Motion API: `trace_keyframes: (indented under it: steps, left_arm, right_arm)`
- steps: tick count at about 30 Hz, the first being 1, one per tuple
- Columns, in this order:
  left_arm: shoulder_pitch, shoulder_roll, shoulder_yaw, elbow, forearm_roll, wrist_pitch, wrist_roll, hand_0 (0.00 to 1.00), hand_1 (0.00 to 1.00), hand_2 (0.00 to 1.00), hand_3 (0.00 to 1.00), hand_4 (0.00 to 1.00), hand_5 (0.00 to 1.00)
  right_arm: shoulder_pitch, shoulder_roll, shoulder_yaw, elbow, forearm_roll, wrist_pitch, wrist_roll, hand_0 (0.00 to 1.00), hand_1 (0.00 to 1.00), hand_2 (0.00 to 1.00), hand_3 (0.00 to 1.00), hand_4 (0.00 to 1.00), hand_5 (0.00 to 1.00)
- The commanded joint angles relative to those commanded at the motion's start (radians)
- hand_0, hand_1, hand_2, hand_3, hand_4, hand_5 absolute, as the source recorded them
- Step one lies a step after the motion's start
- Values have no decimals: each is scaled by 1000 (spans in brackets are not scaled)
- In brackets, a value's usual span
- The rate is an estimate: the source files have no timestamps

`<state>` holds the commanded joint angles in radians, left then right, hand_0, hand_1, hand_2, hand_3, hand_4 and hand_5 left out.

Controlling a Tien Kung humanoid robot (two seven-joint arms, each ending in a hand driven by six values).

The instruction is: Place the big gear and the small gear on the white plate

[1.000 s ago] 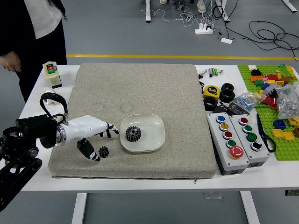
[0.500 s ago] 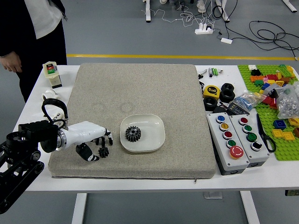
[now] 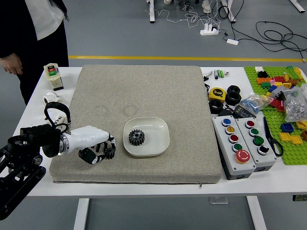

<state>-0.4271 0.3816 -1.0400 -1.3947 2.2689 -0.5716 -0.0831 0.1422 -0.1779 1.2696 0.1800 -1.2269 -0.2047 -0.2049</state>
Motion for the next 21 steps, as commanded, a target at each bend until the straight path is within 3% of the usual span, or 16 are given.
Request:
trace_keyframes:
  steps: [13, 21]
  left_arm:
    - [-8, -2, -30, -9, 0, 6, 4, 355, 394, 440, 562, 375, 2]
    - [-36, -30, -64, 7, 0, 14, 8, 352, 391, 437, 565, 350, 2]
  right_arm:
    - [0, 0, 2, 0, -1, 1, 0, 684, 698, 775, 603, 808, 613]
    - [0, 0, 0, 0, 1, 0, 1, 682, 699, 774, 603, 808, 614]
